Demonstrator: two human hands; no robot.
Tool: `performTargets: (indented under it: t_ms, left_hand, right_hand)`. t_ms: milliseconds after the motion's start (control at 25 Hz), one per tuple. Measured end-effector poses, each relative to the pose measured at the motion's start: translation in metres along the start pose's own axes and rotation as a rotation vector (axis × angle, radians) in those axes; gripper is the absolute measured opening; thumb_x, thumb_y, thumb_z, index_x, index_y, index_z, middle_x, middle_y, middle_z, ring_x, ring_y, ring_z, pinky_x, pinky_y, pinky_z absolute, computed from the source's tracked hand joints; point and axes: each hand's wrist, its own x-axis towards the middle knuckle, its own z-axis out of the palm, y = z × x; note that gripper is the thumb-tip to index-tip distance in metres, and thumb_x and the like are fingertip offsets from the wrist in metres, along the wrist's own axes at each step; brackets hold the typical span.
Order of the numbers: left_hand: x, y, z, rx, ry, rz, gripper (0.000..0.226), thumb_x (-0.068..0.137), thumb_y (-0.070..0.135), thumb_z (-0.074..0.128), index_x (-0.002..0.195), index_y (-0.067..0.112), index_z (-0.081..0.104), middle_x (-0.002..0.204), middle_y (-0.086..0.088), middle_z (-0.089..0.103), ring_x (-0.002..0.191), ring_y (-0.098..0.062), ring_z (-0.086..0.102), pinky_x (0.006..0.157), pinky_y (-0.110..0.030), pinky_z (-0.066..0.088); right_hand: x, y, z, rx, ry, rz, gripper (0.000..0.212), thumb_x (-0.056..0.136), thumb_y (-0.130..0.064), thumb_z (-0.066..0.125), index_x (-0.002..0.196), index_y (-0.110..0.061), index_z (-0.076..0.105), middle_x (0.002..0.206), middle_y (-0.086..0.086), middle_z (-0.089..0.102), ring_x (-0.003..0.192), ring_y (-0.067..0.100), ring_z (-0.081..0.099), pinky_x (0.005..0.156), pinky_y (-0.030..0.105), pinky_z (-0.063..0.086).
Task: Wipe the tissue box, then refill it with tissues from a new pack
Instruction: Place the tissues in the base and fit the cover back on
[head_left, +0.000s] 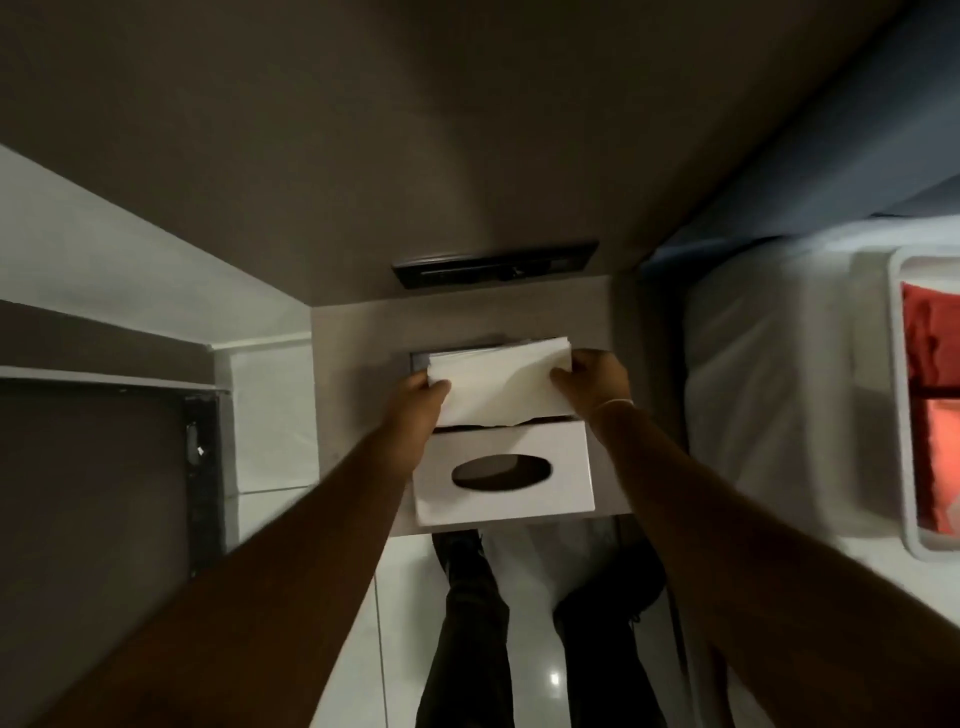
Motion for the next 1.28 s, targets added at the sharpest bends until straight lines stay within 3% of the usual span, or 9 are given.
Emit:
performTargets:
  t_ms: [160,320,440,560,720,800,960,1080,1280]
  left_hand:
    - [0.041,-0.012,-0.008,0.054,0.009,-0.033,0.009,0.103,0.016,0.063,0.11,0.016,0.068,0.095,-0.005,0.061,0.083,-0.02,0.057,0.087,-0.035,0.048]
    - [0.048,-0.02,-0.008,0.064,0.097,0.09,0.019,0.098,0.014,0.068,0.115,0.011,0.076,0.108,-0.009,0.069,0.091,-0.019,0.061,0.081,-0.027,0.046]
    - [0.048,-0.025,-0.009,0.101,0.142,0.207,0.013,0.097,0.013,0.071,0.109,0.01,0.077,0.098,-0.012,0.071,0.089,-0.018,0.061,0.083,-0.032,0.05]
    - [0.046,-0.028,-0.016,0.11,0.134,0.247,0.031,0.099,0.011,0.07,0.129,0.002,0.073,0.103,-0.011,0.074,0.094,-0.019,0.066,0.092,-0.036,0.056]
    - [0.021,-0.045,-0.029,0.049,0.259,0.288,0.036,0.102,0.014,0.068,0.137,0.005,0.068,0.121,-0.006,0.071,0.102,-0.014,0.068,0.084,-0.004,0.047]
    - [0.0,-0.068,-0.031,0.103,0.393,0.246,0.037,0.104,0.024,0.066,0.139,0.011,0.066,0.124,-0.003,0.071,0.11,-0.015,0.066,0.089,-0.012,0.043]
    - [-0.044,-0.119,-0.009,-0.004,0.328,-0.009,0.045,0.094,0.057,0.07,0.123,0.023,0.066,0.099,0.015,0.067,0.09,-0.005,0.064,0.069,-0.016,0.043]
    - [-0.055,-0.14,0.012,0.017,0.183,-0.087,0.06,0.08,0.06,0.084,0.123,0.027,0.06,0.11,0.008,0.063,0.096,-0.009,0.062,0.073,-0.018,0.05]
    - [-0.052,-0.131,0.024,0.003,0.317,-0.196,0.07,0.078,0.048,0.09,0.131,0.018,0.055,0.112,0.003,0.059,0.101,-0.018,0.059,0.078,-0.029,0.054]
  right_hand:
    - [0.018,0.005,0.03,-0.124,-0.034,0.059,0.023,0.093,-0.021,0.075,0.111,-0.009,0.079,0.094,0.007,0.068,0.094,0.03,0.069,0.086,0.039,0.061]
    - [0.025,0.008,0.043,-0.157,0.027,0.092,0.019,0.092,-0.028,0.078,0.105,-0.015,0.078,0.093,0.002,0.067,0.088,0.02,0.065,0.082,0.025,0.044]
    - [0.024,0.01,0.043,-0.17,0.028,0.106,0.017,0.09,-0.032,0.081,0.096,-0.018,0.074,0.09,0.001,0.068,0.077,0.012,0.061,0.08,0.026,0.045]
    - [0.022,0.006,0.039,-0.196,0.019,0.063,0.016,0.094,-0.032,0.077,0.1,-0.017,0.075,0.09,0.0,0.067,0.085,0.018,0.064,0.085,0.027,0.05]
    - [-0.003,0.007,0.031,-0.087,0.154,0.213,0.022,0.103,-0.037,0.059,0.091,-0.022,0.071,0.086,0.0,0.071,0.077,0.014,0.068,0.061,0.023,0.046]
    - [-0.039,0.023,0.025,0.022,0.241,0.225,0.027,0.1,-0.055,0.058,0.088,-0.032,0.064,0.086,-0.007,0.07,0.075,0.005,0.066,0.057,0.021,0.044]
    - [-0.101,0.069,0.037,0.225,0.133,0.281,0.05,0.079,-0.076,0.072,0.112,-0.04,0.06,0.107,-0.013,0.065,0.096,0.009,0.064,0.077,0.031,0.055]
    - [-0.109,0.088,0.059,0.163,0.051,0.305,0.085,0.069,-0.062,0.089,0.137,-0.022,0.058,0.128,-0.002,0.06,0.117,0.018,0.058,0.104,0.044,0.052]
    - [-0.103,0.084,0.065,0.26,0.135,0.411,0.073,0.075,-0.035,0.093,0.135,-0.017,0.056,0.128,0.003,0.061,0.112,0.019,0.056,0.101,0.04,0.051]
